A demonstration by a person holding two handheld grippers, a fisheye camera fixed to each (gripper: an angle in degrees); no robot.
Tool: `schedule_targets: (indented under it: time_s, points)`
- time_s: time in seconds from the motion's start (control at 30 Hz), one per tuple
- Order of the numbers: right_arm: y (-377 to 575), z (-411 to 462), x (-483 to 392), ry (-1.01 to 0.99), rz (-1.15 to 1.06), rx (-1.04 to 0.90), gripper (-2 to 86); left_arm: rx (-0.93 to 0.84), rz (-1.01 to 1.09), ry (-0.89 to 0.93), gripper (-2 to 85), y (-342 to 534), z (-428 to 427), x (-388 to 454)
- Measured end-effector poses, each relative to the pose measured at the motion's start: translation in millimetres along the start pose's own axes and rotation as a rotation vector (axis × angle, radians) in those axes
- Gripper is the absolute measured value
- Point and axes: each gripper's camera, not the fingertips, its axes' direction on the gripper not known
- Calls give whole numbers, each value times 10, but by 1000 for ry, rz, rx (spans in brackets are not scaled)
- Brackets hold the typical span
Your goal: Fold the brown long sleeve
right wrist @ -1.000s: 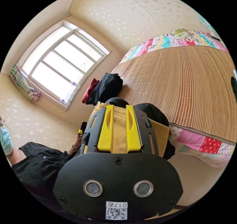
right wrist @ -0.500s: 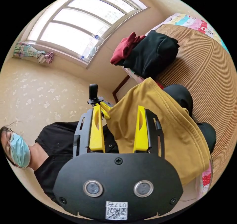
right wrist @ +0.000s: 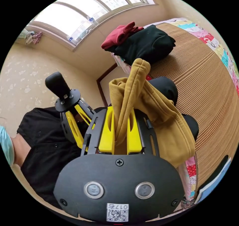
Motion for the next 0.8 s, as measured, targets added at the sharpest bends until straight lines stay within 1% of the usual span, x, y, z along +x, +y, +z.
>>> schedule_targets:
  time_s: [0.03,0.07,0.1,0.13,0.2,0.23,0.3,0.33,0.37,0.47,0.5,0.53,0.57,0.6,0.67,0.73,0.8]
  points:
    - [177,-148,44,-20,-8,52,74,62,2,86,121,119,-99,-58]
    - [577,-426,159,-65,-24,155,71,112,2,153,125,235,-173,-146]
    - [1010,-652,302,-122,-45,257,69,127,-5,177,125,290,-192,-208]
    - [1236,-745,383,-153,-54,308,68,134,-43,201,124,382,-180,-367]
    - [2188,-985,752,-269,-48,522,67,118,-114,202,125,487,-81,-614]
    - [2417,-1014,839,-286,-38,574,67,108,-146,195,138,541,16,-756]
    - [3255,-1014,1166,-325,13,768,67,80,-194,165,157,583,216,-973]
    - [3431,-987,1263,-336,44,802,67,51,-222,138,171,580,379,-1120]
    - [3743,-910,1469,-354,134,850,67,17,-250,117,183,557,549,-1265]
    - [4239,-662,1839,-302,376,875,83,-42,-298,70,223,452,947,-1596]
    - [4336,-556,1974,-291,470,852,107,-52,-302,57,228,430,1014,-1647]
    - [4374,-509,2039,-290,517,841,125,-70,-309,30,230,385,1143,-1743]
    - [4453,-438,2145,-287,600,840,166,-82,-313,1,231,347,1252,-1821]
    - [4527,-401,2205,-270,650,857,211,-89,-317,-7,232,329,1305,-1858]
    - [4584,-364,2273,-253,696,856,238,-93,-327,2,231,263,1492,-1977]
    - [4502,-255,2377,-327,692,793,243,-116,-340,37,222,226,1685,-2065]
    - [4316,15,2563,-646,600,732,231,-174,-366,20,181,227,1900,-2161]
